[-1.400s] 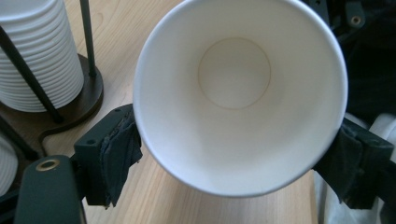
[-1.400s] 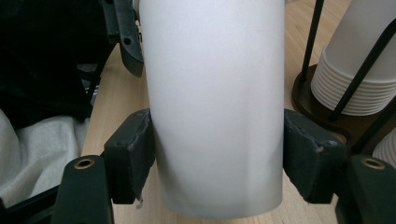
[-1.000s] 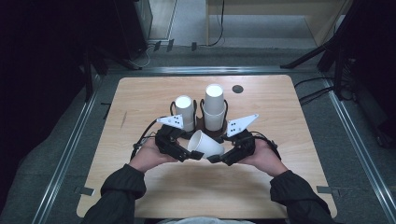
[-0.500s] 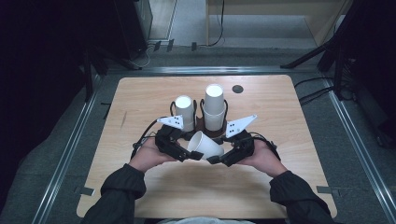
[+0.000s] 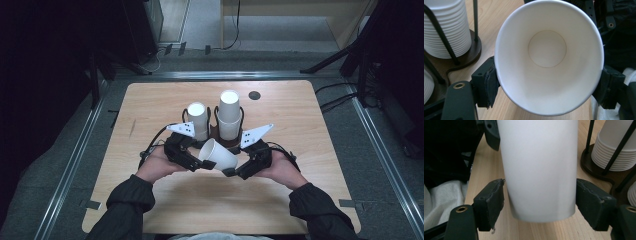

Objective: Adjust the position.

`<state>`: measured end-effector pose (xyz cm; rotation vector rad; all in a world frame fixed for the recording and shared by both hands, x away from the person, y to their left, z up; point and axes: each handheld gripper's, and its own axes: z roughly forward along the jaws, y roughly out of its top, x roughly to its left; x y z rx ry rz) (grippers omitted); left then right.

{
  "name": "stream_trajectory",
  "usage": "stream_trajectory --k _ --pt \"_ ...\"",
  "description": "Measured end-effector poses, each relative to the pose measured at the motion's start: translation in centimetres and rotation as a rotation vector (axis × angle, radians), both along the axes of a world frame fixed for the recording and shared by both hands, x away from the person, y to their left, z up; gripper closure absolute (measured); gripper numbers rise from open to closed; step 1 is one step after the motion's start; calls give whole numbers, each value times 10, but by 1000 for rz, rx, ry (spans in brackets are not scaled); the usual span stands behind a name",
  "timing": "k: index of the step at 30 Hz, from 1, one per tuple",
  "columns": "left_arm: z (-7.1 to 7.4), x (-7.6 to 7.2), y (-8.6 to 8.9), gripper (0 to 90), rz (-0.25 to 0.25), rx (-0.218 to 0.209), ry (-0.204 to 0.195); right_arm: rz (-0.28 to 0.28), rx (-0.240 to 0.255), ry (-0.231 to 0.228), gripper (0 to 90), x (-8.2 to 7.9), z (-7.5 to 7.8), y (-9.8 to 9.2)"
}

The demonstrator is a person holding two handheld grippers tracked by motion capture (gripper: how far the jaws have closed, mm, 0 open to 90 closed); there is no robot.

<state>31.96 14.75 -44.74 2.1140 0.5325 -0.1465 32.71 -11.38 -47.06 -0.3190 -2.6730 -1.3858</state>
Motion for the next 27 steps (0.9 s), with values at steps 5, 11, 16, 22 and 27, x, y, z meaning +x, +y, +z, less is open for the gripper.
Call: stream_trajectory --k 5,11,16,22,27 --pt "3 1 6 212 23 14 -5 -18 -19 -8 245 0 -1 -1" --pt "7 2 11 212 44 33 -21 -32 -34 -9 245 0 -2 -4" --pt "11 2 16 212 45 60 -28 -51 -31 -17 245 1 -2 -8" --pt "10 5 20 212 71 106 -32 -98 -31 -26 245 1 -3 -12" --pt "9 7 22 212 67 129 -25 -136 -37 -28 244 1 -4 -17"
